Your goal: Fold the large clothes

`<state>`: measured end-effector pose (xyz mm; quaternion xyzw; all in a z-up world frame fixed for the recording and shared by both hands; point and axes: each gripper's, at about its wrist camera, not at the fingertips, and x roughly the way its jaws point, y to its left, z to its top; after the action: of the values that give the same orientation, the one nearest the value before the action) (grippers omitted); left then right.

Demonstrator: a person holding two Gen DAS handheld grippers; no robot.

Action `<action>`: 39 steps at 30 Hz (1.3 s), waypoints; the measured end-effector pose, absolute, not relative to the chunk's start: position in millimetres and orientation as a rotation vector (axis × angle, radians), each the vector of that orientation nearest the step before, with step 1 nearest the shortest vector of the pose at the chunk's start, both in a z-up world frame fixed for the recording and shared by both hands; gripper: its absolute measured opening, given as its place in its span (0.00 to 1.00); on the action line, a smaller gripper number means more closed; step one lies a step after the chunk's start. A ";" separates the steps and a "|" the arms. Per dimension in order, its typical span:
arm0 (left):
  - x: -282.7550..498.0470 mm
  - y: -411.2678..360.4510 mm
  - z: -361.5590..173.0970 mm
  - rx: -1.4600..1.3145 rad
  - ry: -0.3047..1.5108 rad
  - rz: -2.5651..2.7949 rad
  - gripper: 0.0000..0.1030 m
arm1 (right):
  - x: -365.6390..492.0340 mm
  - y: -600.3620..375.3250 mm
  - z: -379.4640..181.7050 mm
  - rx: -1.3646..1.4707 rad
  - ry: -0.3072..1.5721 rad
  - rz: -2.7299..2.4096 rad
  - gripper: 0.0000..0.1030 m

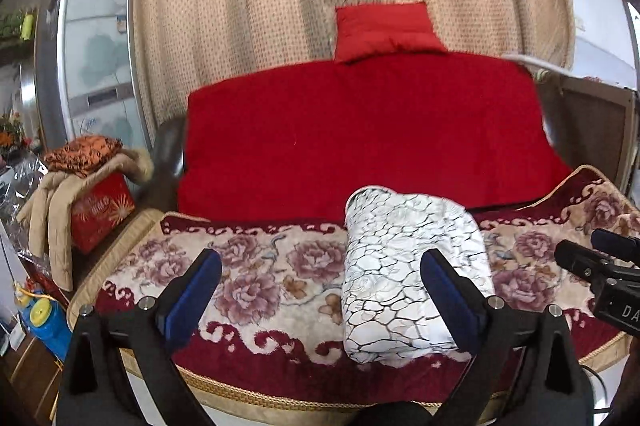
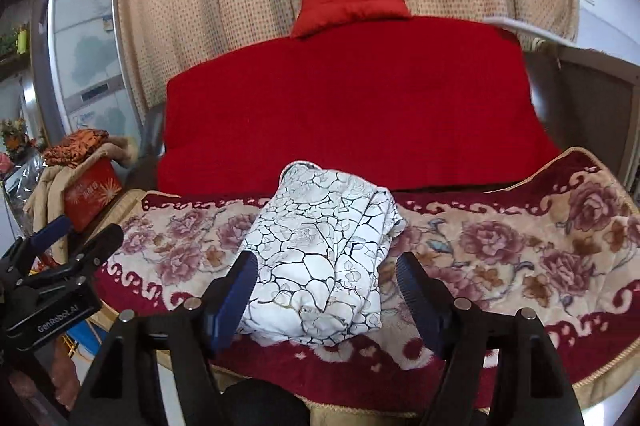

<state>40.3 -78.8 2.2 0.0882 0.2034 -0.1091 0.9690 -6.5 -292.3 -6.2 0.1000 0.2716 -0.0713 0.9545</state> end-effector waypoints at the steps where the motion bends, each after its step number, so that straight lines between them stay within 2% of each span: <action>1: 33.9 -77.7 7.7 0.176 0.403 -0.229 0.97 | -11.9 -290.4 -1.1 0.204 0.552 -0.149 0.73; 14: -23.0 -71.1 44.2 0.198 0.310 -0.241 0.97 | -50.8 -260.8 26.4 0.170 0.580 -0.196 0.73; 39: -31.8 -61.9 53.4 0.163 0.341 -0.255 0.97 | -77.3 -235.1 46.9 0.062 0.498 -0.268 0.73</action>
<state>-31.8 -61.9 53.4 0.0810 0.1689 -0.1266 0.9741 -77.3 -235.1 46.9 0.0305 0.2457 -0.1324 0.9598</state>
